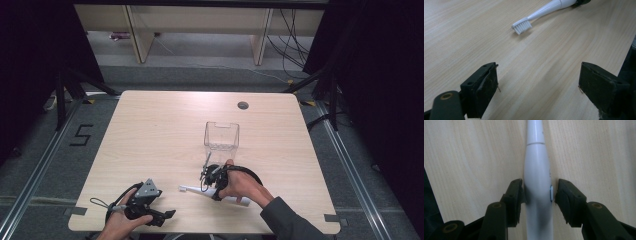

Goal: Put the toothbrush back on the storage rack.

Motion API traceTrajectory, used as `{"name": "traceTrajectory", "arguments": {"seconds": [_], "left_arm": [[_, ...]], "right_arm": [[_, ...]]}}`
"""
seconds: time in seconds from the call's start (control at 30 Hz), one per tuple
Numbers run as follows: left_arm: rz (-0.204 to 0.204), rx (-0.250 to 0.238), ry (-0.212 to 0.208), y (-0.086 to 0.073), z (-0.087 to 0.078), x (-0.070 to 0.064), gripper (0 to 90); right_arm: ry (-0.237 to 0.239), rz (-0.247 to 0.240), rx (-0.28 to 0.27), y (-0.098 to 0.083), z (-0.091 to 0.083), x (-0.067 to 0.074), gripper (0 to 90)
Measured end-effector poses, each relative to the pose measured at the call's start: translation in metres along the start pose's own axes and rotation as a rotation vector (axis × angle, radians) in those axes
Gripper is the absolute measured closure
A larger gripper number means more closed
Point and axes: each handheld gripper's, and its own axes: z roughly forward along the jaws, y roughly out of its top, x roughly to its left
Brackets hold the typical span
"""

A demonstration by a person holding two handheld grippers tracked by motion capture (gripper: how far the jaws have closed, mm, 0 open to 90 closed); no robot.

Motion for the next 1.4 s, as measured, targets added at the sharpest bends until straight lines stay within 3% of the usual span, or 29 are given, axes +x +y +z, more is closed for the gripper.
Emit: {"name": "traceTrajectory", "arguments": {"seconds": [0.1,0.17,0.27,0.4,0.43,0.67,0.7,0.73,0.83,0.93,1.0,1.03,1.13,1.17,1.27,1.33,1.4], "left_arm": [[-0.003,-0.002,-0.001,0.0,0.0,0.0,14.9],[-0.002,-0.001,0.0,0.0,0.0,0.0,15.0],[-0.013,-0.013,-0.008,0.0,0.0,-0.001,14.9],[-0.002,-0.001,0.001,0.0,0.0,-0.001,14.9],[-0.001,0.0,0.0,0.0,0.0,-0.001,14.9],[-0.003,-0.002,0.001,0.0,0.0,0.0,14.9],[-0.001,0.0,0.002,0.0,0.0,-0.001,14.9],[0.0,0.001,0.001,0.0,0.0,-0.001,14.9],[-0.001,0.001,0.001,0.0,0.0,-0.001,14.9],[-0.002,0.0,0.0,0.0,0.0,-0.001,14.9],[-0.001,0.0,0.001,0.0,0.0,-0.001,14.9],[-0.001,0.001,0.001,0.0,0.0,-0.001,14.9],[-0.003,0.001,0.002,0.0,0.001,-0.001,14.9],[-0.002,0.001,0.001,0.0,0.0,0.0,14.9],[-0.001,0.002,0.001,0.0,0.0,0.0,14.9],[-0.002,0.0,0.001,0.0,0.0,-0.001,14.9],[-0.002,0.0,0.0,0.0,0.0,0.0,14.9]], "right_arm": [[0.003,-0.023,0.016,0.002,0.001,-0.001,57.9],[0.007,0.0,0.02,0.003,0.001,0.0,58.3],[0.014,-0.015,0.035,0.004,0.001,-0.001,64.0],[0.006,-0.027,0.032,0.004,0.001,0.001,64.8],[-0.012,-0.062,0.019,0.004,0.002,0.0,65.2],[-0.033,-0.067,0.055,0.006,0.0,0.005,65.6],[-0.036,-0.044,0.052,0.006,-0.001,0.008,65.7],[-0.044,-0.077,0.026,0.006,-0.001,0.007,65.7],[-0.054,-0.076,0.008,0.005,-0.003,0.007,65.8],[-0.066,-0.044,0.01,0.002,-0.007,0.006,65.9],[-0.076,-0.071,-0.01,0.0,-0.009,0.002,65.9],[-0.079,-0.027,-0.005,-0.001,-0.012,0.005,65.9],[-0.087,-0.042,-0.026,-0.003,-0.015,0.002,65.9],[-0.08,-0.005,-0.037,-0.005,-0.019,0.004,66.0],[-0.085,-0.009,-0.061,-0.007,-0.022,0.001,66.0],[-0.095,0.06,-0.068,-0.011,-0.027,0.0,66.1],[-0.097,0.068,-0.081,-0.013,-0.029,0.0,66.1]]}}
